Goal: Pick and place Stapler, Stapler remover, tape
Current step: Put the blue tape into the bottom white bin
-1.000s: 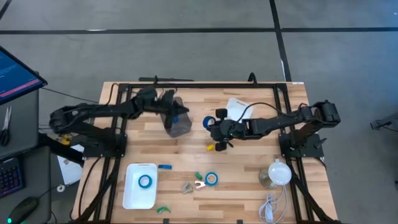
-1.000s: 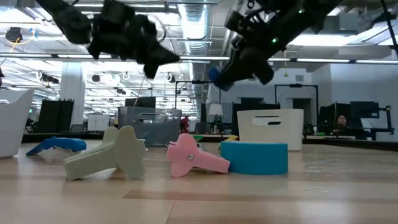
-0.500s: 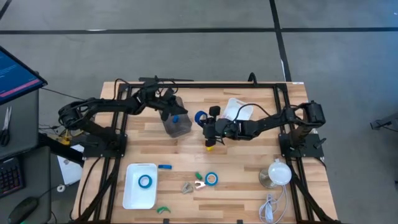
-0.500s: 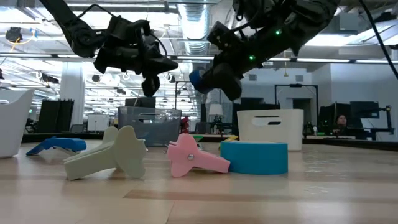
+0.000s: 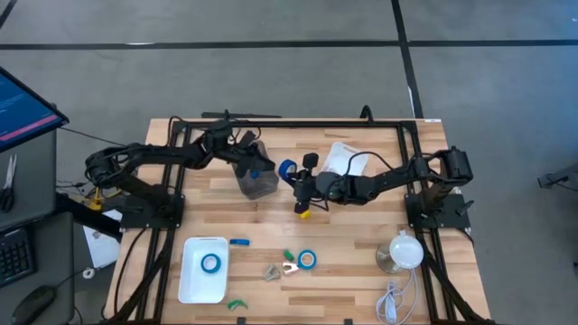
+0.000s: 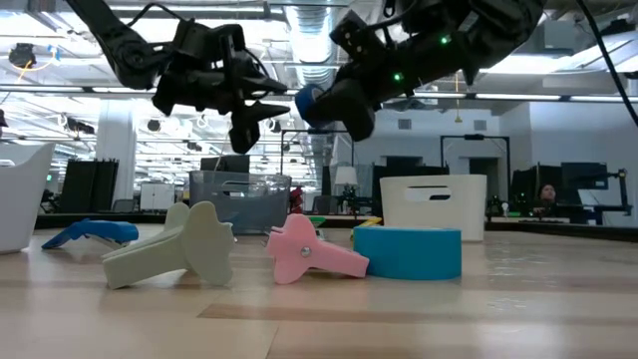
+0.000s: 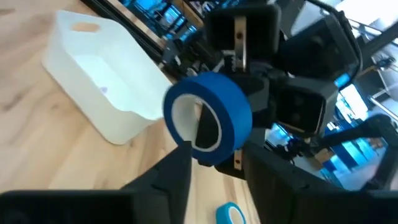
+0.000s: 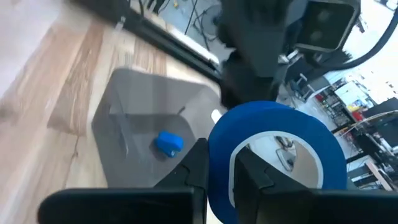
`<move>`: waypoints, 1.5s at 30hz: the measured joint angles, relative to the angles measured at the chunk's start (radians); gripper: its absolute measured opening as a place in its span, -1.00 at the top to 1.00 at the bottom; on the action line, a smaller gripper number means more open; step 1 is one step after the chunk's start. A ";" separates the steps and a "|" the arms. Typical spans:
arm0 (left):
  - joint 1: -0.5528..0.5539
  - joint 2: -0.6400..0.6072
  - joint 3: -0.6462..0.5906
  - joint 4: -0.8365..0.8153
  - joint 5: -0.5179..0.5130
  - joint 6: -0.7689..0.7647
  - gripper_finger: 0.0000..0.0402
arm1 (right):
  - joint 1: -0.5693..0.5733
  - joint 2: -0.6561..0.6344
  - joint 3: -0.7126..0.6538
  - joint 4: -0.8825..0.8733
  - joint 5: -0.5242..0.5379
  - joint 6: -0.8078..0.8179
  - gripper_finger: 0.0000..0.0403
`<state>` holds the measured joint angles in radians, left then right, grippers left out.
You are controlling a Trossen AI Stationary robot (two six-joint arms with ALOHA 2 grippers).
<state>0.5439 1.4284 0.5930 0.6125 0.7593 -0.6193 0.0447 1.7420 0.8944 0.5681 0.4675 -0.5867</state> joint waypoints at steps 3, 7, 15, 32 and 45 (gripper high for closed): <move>-0.026 0.000 0.000 0.007 -0.015 -0.001 0.19 | -0.001 0.000 0.000 0.012 -0.044 0.001 0.86; -0.053 0.000 0.000 0.045 -0.055 -0.017 0.11 | -0.001 0.000 0.000 0.018 -0.054 0.002 0.86; -0.083 0.000 0.000 0.093 -0.056 -0.036 0.13 | 0.001 0.000 0.000 0.043 -0.068 0.008 0.86; -0.116 0.000 0.000 0.111 -0.119 0.017 0.60 | 0.001 -0.001 0.000 0.064 -0.074 0.011 0.86; -0.116 -0.003 -0.002 0.135 -0.109 0.029 0.73 | 0.000 -0.002 0.016 0.062 -0.090 0.011 0.86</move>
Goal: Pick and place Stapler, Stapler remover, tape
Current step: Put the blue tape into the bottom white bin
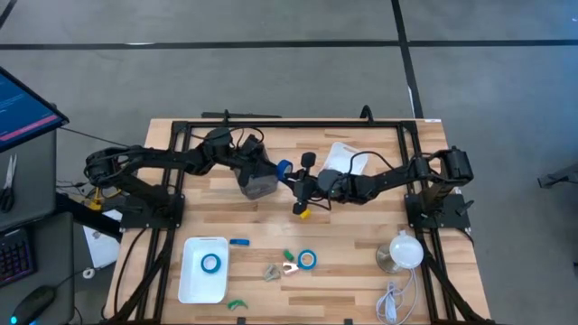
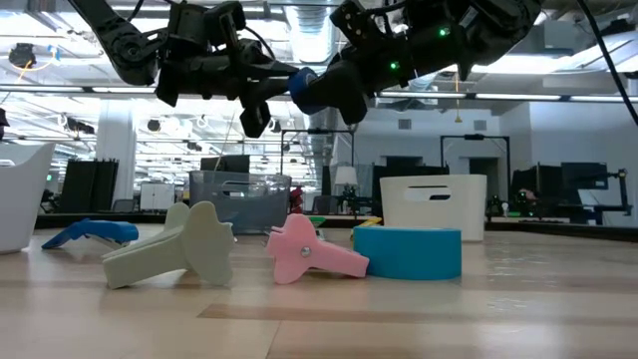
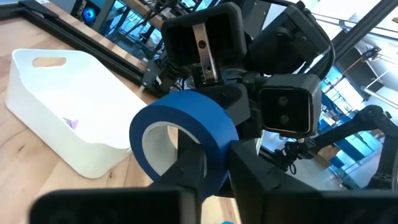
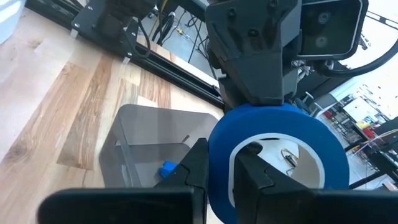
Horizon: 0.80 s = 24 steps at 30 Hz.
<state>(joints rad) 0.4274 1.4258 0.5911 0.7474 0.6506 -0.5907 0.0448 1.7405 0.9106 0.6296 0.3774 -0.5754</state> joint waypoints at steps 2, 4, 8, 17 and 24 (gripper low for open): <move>0.000 0.000 0.000 0.004 0.001 0.001 0.62 | 0.000 0.000 0.003 0.002 -0.012 0.004 0.86; -0.001 -0.001 0.000 0.005 0.004 0.003 0.54 | 0.000 0.000 0.004 0.003 -0.030 0.005 0.86; -0.005 0.000 0.000 0.012 0.020 0.002 0.47 | 0.000 0.000 0.006 0.009 -0.068 0.005 0.86; -0.021 0.000 0.000 0.019 0.016 0.002 0.48 | -0.019 0.000 0.006 0.021 -0.126 0.032 0.86; -0.022 0.001 0.000 0.027 0.024 0.001 0.49 | -0.026 0.000 0.006 0.027 -0.143 0.042 0.86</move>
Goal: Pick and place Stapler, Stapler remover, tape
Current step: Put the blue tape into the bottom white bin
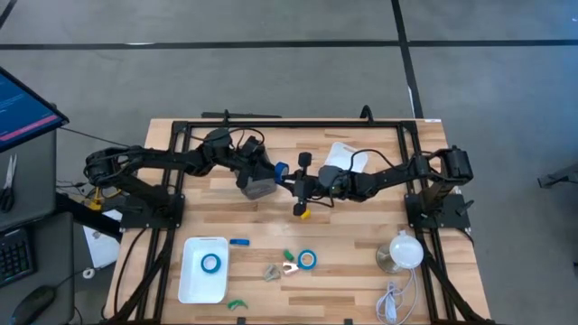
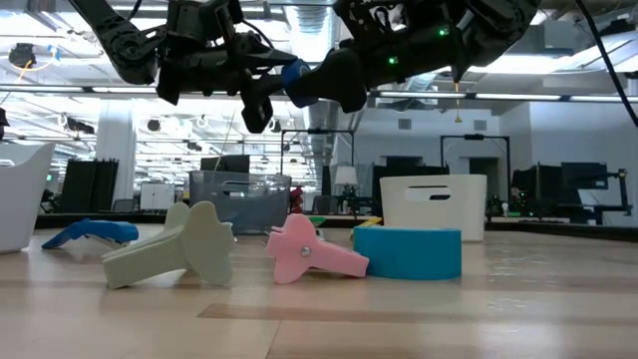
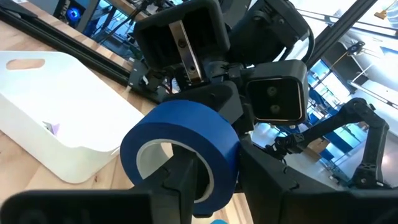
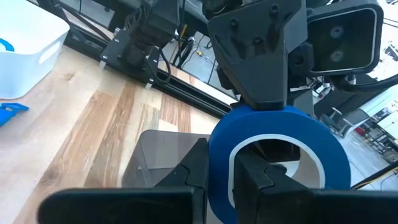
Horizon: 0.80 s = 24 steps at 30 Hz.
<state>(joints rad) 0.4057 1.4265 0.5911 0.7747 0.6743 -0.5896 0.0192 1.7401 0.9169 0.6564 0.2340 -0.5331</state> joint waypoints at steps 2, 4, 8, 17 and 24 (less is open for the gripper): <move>0.000 0.000 0.000 0.008 0.000 0.000 0.49 | -0.004 0.000 0.000 0.005 -0.004 0.001 0.86; 0.000 0.000 0.000 0.012 0.000 0.000 0.49 | -0.012 0.000 0.000 0.006 -0.025 0.013 0.86; 0.000 0.001 0.000 0.018 -0.002 -0.001 0.49 | -0.027 0.000 0.000 0.009 -0.062 0.034 0.86; 0.000 0.002 0.000 0.046 0.000 0.012 0.54 | -0.035 0.000 0.000 0.021 -0.079 0.036 0.86; -0.002 0.002 0.001 0.058 0.001 0.045 0.88 | -0.036 0.000 0.002 0.019 -0.079 0.026 0.86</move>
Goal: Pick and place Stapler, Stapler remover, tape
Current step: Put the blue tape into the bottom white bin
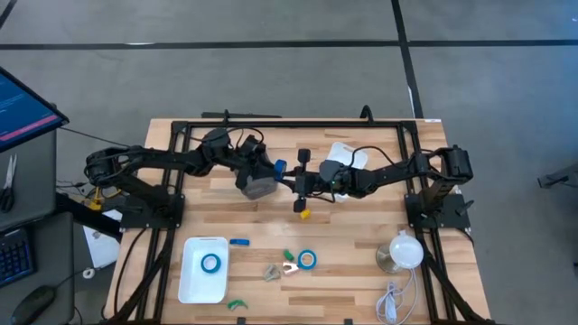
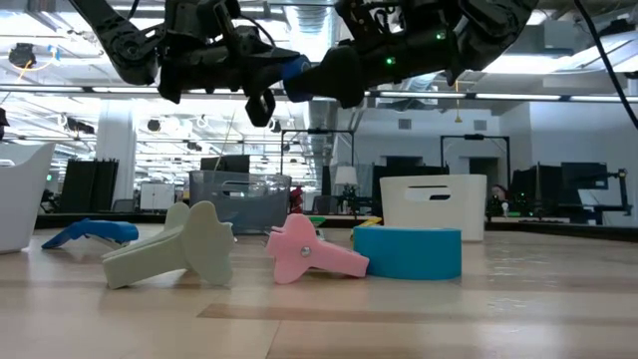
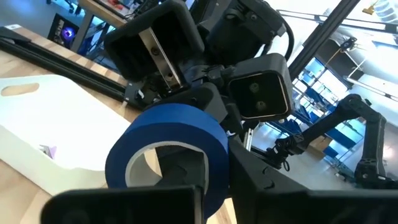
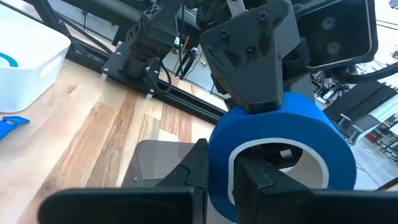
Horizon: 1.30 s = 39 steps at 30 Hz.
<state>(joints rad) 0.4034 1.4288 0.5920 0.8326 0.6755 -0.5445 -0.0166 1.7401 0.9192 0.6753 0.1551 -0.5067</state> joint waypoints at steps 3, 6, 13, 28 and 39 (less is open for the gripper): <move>0.000 0.000 0.001 0.000 0.001 0.002 0.88 | 0.000 0.000 0.002 -0.005 0.004 0.003 0.84; -0.002 0.003 0.005 0.000 -0.003 0.006 0.88 | 0.011 0.000 0.006 -0.007 0.055 0.020 0.65; -0.002 0.002 0.008 0.005 0.006 0.024 0.90 | 0.067 -0.076 0.005 -0.158 0.171 -0.008 0.18; 0.016 0.000 0.004 -0.002 0.054 -0.018 0.91 | 0.127 -0.278 0.002 -0.710 0.413 0.200 0.07; -0.018 -0.257 0.002 -0.428 -0.039 0.076 0.91 | 0.127 -0.328 0.000 -1.002 0.461 0.369 0.95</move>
<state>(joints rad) 0.3854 1.1721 0.5941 0.4044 0.6360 -0.4682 0.1108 1.4116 0.9192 -0.3264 0.6161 -0.1373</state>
